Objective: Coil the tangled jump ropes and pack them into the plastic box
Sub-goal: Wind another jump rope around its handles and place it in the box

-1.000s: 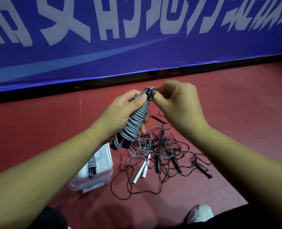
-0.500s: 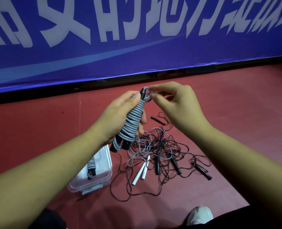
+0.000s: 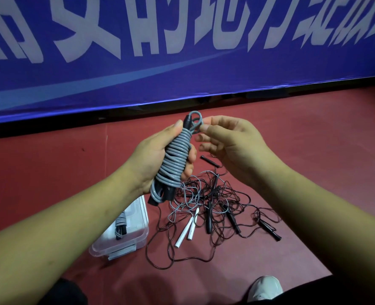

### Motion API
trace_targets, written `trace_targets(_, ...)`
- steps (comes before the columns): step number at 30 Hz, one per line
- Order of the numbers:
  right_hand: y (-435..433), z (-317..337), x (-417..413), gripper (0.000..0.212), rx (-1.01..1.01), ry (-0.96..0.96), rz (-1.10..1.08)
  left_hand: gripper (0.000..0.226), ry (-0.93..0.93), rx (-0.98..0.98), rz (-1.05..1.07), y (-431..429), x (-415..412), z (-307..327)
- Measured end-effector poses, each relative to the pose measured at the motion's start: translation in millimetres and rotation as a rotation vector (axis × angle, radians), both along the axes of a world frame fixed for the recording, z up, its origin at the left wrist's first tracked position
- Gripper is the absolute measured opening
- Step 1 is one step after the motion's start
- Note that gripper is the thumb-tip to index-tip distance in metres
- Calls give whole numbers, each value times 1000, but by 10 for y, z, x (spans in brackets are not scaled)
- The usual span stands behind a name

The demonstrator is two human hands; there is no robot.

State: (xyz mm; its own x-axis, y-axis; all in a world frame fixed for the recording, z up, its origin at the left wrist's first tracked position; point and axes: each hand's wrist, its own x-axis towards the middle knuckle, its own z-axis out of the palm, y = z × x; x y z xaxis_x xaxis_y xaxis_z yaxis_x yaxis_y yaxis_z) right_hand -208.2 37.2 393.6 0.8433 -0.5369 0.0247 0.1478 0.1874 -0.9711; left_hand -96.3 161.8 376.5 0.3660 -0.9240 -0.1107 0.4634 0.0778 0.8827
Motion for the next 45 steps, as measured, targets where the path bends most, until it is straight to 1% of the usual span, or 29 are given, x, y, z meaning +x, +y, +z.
trace_targets(3,7,-24,-5,10,-132,74,30,39,58,9,-7,7,1,9)
trace_targets(4,13,-34,-7,9,-137,88,35,37,74,0,7,7,3,14)
trace_targets(5,23,-39,-7,8,-103,81,37,33,85,-22,27,4,5,17)
trace_targets(7,41,-40,9,9,40,10,34,26,90,-79,65,-9,-9,28)
trace_targets(9,61,-30,38,11,176,-85,40,25,73,-108,85,-19,-36,33)
trace_targets(11,84,-24,66,12,251,-147,43,21,54,-120,82,-20,-61,30)
trace_targets(16,80,-14,77,13,345,-166,-7,21,28,-104,48,-7,-71,7)
trace_targets(19,77,3,91,11,379,-193,-11,27,29,-111,35,-5,-78,8)
trace_targets(22,62,23,86,9,381,-162,0,33,44,-113,21,0,-83,9)
trace_targets(24,47,17,80,10,371,-120,5,34,42,-107,14,8,-84,7)
trace_targets(27,32,-16,93,8,333,-100,2,28,16,-93,8,13,-88,7)
trace_targets(33,-50,-3,73,9,125,-89,30,25,-21,-86,-15,50,-83,13)
trace_targets(39,-130,54,22,15,-96,-92,65,28,-5,-74,-40,46,-81,15)
trace_targets(43,-157,68,-34,21,-237,-30,77,25,-46,-38,-13,50,-54,28)
trace_targets(45,-155,75,-49,20,-233,-10,61,22,-88,-30,-20,64,-42,28)
